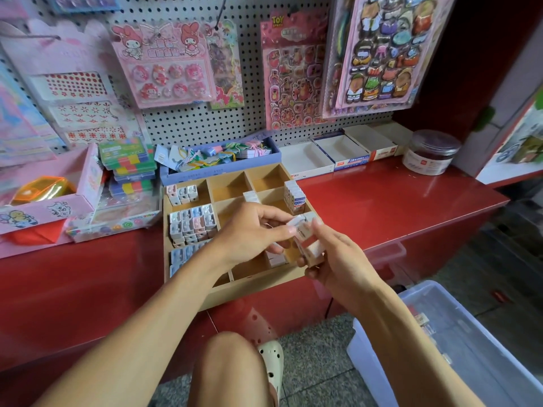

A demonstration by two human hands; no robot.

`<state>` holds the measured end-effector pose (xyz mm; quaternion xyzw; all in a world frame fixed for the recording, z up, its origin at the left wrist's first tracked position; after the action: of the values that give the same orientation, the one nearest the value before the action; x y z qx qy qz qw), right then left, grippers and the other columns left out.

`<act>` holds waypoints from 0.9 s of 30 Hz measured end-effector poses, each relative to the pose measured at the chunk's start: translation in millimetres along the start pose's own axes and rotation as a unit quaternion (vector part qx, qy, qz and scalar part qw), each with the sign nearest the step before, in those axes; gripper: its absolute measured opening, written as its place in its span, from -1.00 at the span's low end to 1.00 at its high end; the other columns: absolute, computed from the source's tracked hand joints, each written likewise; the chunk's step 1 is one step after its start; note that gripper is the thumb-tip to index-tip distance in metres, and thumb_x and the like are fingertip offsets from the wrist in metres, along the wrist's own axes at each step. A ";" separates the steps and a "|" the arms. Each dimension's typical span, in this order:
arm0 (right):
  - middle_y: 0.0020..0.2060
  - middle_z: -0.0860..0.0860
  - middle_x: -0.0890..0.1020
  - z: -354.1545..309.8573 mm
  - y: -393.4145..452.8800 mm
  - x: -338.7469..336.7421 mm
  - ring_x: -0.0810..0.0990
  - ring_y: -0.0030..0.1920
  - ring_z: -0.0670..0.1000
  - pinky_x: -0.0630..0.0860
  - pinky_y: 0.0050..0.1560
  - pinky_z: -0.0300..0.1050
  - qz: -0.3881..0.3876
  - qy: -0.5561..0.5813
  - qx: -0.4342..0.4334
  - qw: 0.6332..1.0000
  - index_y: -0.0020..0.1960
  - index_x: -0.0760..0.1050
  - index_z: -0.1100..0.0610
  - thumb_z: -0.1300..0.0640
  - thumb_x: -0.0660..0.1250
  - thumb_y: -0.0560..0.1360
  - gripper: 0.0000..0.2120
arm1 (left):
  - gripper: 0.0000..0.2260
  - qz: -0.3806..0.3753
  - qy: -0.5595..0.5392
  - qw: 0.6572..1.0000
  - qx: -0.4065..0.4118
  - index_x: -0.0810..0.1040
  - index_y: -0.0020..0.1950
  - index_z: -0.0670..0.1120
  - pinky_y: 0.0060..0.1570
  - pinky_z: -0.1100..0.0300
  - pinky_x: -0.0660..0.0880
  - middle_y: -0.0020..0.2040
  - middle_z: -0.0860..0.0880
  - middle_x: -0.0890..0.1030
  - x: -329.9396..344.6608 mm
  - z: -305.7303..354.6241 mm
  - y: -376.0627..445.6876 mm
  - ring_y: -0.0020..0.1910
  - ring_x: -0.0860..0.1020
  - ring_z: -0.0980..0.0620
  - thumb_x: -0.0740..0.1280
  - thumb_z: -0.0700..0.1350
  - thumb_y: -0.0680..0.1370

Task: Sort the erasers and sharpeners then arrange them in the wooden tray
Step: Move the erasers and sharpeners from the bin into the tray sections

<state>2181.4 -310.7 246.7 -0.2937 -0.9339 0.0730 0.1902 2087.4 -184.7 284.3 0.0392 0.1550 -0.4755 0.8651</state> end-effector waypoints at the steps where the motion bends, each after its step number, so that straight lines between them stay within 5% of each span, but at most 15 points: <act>1: -0.20 0.14 0.59 0.7 0.7 0.3 0.50 -0.37 0.00 0.35 -0.42 -0.19 0.004 0.016 0.009 1.000 0.08 0.62 0.14 -0.10 0.17 0.65 -0.63 | -0.90 0.004 -0.012 1.000 -0.012 0.69 -0.03 -0.07 -0.16 0.07 0.65 -0.07 -0.18 0.70 -0.4 -0.7 -0.3 -0.18 0.66 -0.19 0.44 -0.24 0.51; 8: -0.15 0.12 0.59 3.6 0.2 7.3 0.57 -0.36 -0.01 0.39 -0.41 -0.17 0.022 0.034 -0.004 0.999 0.18 0.56 0.23 0.28 0.13 0.67 -0.76 | -0.92 0.057 -0.101 0.992 -0.046 0.60 -0.03 -0.25 -0.33 0.27 0.57 -0.16 -0.18 0.70 -18.7 7.2 -7.5 -0.28 0.66 -0.02 0.38 -0.34 0.50; 11: -0.16 0.11 0.63 3.0 -2.3 2.9 0.62 -0.31 0.00 0.43 -0.38 -0.16 0.042 0.053 -0.007 0.998 0.09 0.58 0.23 0.28 0.14 0.67 -0.77 | -0.81 0.114 0.022 0.993 -0.035 0.58 0.01 -0.13 -0.28 0.24 0.60 -0.22 -0.13 0.68 -41.8 1.8 -7.1 -0.32 0.67 0.01 0.36 -0.37 0.48; 16: -0.12 0.16 0.59 -0.5 -5.3 -1.9 0.60 -0.23 0.02 0.47 -0.31 -0.16 0.060 0.050 -0.017 0.997 0.02 0.60 0.25 0.29 0.13 0.67 -0.75 | -0.78 0.050 0.308 0.950 -0.011 0.56 -0.13 0.15 -0.20 0.16 0.49 -0.21 0.09 0.60 -46.3 -15.1 -5.8 -0.30 0.57 0.10 0.41 -0.20 0.42; 23: -0.15 0.10 0.60 -0.3 -10.3 -11.5 0.58 -0.24 0.03 0.52 -0.27 -0.13 0.075 0.031 -0.013 0.997 0.07 0.60 0.15 0.29 0.16 0.66 -0.76 | -0.83 0.051 0.297 0.953 0.010 0.59 -0.12 0.06 -0.19 0.08 0.52 -0.20 0.02 0.61 -41.5 -13.8 0.3 -0.26 0.60 0.01 0.44 -0.18 0.38; 27: -0.07 0.10 0.64 3.1 -9.2 -15.9 0.65 -0.27 0.05 0.53 -0.36 -0.15 0.089 0.045 0.001 0.995 0.23 0.51 0.13 0.24 0.19 0.66 -0.80 | -0.84 -0.020 0.350 0.937 -0.013 0.60 -0.07 0.05 -0.25 0.20 0.45 -0.19 0.07 0.59 -35.0 -22.9 1.4 -0.30 0.53 0.15 0.46 -0.17 0.42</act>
<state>2187.4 -327.4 241.2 -0.3781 -0.8947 0.0770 0.2251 2065.8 -150.6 273.2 0.1889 0.4546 -0.4473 0.7467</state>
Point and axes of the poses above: each hand's wrist, its own y-axis towards the middle knuckle, its own x-axis out of the palm, z = x × y, the point moved 3 cm from there along y, towards the middle knuckle
